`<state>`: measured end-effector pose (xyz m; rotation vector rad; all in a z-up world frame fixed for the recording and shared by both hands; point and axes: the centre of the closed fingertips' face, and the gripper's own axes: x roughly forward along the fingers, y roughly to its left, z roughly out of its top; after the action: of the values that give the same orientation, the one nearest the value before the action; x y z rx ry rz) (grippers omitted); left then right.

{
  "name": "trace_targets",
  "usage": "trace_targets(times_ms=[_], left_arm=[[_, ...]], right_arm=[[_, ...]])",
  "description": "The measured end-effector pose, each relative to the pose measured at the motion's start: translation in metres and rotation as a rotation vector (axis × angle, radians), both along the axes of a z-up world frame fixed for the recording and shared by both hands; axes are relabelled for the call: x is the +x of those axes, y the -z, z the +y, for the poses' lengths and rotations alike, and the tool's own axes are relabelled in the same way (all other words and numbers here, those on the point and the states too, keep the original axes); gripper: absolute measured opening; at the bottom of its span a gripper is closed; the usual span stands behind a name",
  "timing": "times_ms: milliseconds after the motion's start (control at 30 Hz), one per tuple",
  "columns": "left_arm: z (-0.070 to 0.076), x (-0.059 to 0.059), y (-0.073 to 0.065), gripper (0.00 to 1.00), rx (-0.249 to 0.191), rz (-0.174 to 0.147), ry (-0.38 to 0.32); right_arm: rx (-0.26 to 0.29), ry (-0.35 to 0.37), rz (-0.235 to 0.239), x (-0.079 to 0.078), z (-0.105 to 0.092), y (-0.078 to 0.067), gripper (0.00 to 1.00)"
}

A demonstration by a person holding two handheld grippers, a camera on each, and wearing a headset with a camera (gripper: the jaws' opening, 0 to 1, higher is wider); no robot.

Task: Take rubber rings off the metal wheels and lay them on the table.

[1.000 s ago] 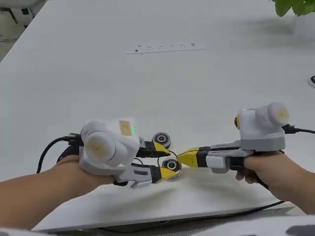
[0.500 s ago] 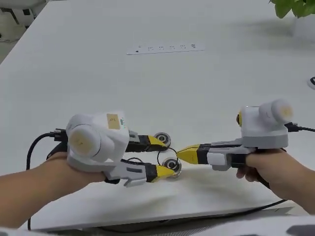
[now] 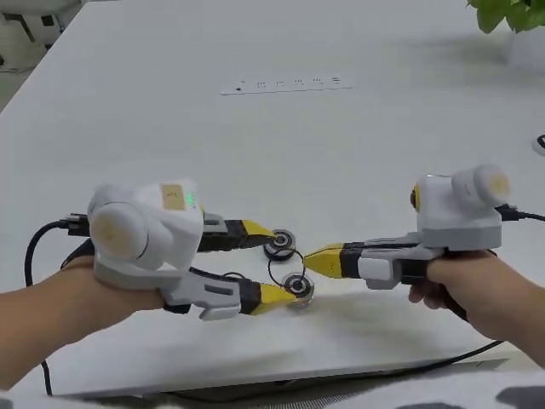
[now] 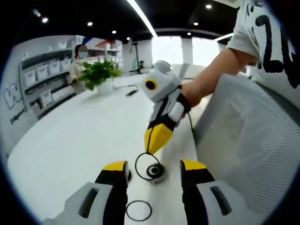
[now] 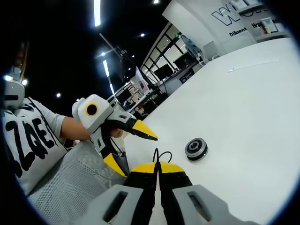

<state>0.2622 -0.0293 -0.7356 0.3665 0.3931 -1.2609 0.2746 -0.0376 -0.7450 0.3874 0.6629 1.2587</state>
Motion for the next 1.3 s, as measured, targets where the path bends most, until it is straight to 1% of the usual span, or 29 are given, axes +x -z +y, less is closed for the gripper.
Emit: trace_targets(times_ms=[333, 533, 767, 833, 900, 1100, 1300], left_arm=[[0.006, -0.002, -0.011, 0.54, -0.012, -0.002, -0.007], [0.013, -0.001, -0.015, 0.58, -0.016, -0.007, -0.023], [0.022, -0.001, -0.017, 0.62, -0.015, -0.008, -0.037], [0.025, -0.003, -0.018, 0.64, -0.014, 0.001, -0.035], [0.030, -0.003, -0.018, 0.64, -0.006, -0.005, -0.035], [0.042, -0.003, -0.017, 0.66, 0.004, 0.003, -0.050], [0.049, -0.004, -0.015, 0.67, 0.007, 0.015, -0.061]], right_arm=[[0.014, -0.015, -0.011, 0.002, 0.005, -0.010, 0.00], [0.015, -0.024, -0.016, 0.004, 0.008, -0.014, 0.00], [0.013, -0.040, -0.023, 0.004, 0.014, -0.018, 0.00], [0.010, -0.049, -0.024, 0.003, 0.016, -0.018, 0.00], [0.007, -0.055, -0.024, 0.003, 0.018, -0.017, 0.00], [0.001, -0.070, -0.022, 0.002, 0.021, -0.017, 0.00], [-0.004, -0.081, -0.018, 0.002, 0.023, -0.016, 0.00]])
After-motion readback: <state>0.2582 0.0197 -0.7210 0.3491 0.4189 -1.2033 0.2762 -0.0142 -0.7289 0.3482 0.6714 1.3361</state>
